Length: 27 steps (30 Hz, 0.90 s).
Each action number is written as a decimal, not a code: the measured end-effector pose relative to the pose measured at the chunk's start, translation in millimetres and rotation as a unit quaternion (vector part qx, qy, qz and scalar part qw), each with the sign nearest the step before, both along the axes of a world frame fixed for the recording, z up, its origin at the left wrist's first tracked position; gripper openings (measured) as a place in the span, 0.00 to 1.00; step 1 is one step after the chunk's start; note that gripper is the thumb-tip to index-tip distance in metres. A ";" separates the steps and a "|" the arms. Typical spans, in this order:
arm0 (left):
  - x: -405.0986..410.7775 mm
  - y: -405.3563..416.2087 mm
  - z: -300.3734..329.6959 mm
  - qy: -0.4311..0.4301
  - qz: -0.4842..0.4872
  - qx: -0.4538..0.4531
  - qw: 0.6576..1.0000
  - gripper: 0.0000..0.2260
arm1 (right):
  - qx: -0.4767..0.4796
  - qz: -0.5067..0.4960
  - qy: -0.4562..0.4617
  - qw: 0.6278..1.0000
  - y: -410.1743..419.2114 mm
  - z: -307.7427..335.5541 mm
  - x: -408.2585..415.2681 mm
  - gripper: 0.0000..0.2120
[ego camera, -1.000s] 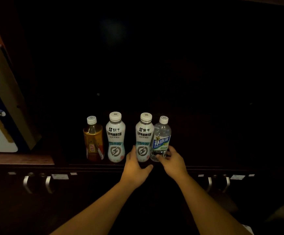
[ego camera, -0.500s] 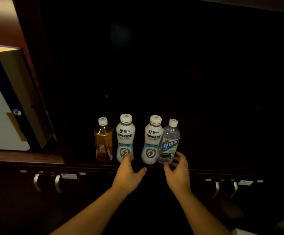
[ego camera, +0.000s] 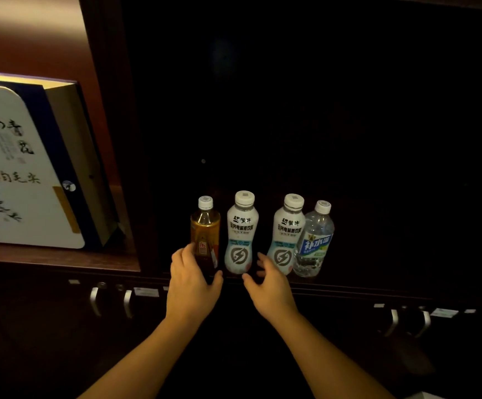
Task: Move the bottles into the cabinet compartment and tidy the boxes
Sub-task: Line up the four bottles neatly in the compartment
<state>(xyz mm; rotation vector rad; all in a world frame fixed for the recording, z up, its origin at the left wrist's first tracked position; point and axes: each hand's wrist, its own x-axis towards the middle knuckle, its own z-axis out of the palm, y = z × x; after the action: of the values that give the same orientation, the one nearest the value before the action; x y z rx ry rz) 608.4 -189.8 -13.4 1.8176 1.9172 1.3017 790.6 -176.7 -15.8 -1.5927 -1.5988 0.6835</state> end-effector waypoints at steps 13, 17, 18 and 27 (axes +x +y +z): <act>-20.1 35.4 -8.8 -0.040 -0.074 -0.119 0.989 0.47 | -0.001 -0.039 0.046 0.998 24.3 4.3 -31.4 0.26; -15.6 35.0 -10.8 -0.051 -0.080 -0.105 0.990 0.45 | -0.004 -0.039 0.047 0.998 25.2 2.8 -32.8 0.26; -13.9 34.8 -10.3 -0.054 -0.083 -0.103 0.990 0.45 | -0.007 -0.037 0.048 0.998 25.5 2.4 -32.5 0.26; -5.8 38.5 -5.9 -0.088 -0.067 -0.104 0.988 0.49 | -0.011 -0.040 0.047 0.998 14.7 0.5 -18.5 0.36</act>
<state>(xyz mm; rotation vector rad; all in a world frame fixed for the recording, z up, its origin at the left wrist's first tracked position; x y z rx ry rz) 602.6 -151.2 -19.3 1.6399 1.7349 1.1308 772.1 -162.0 -15.3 -1.6075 -1.4578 0.7242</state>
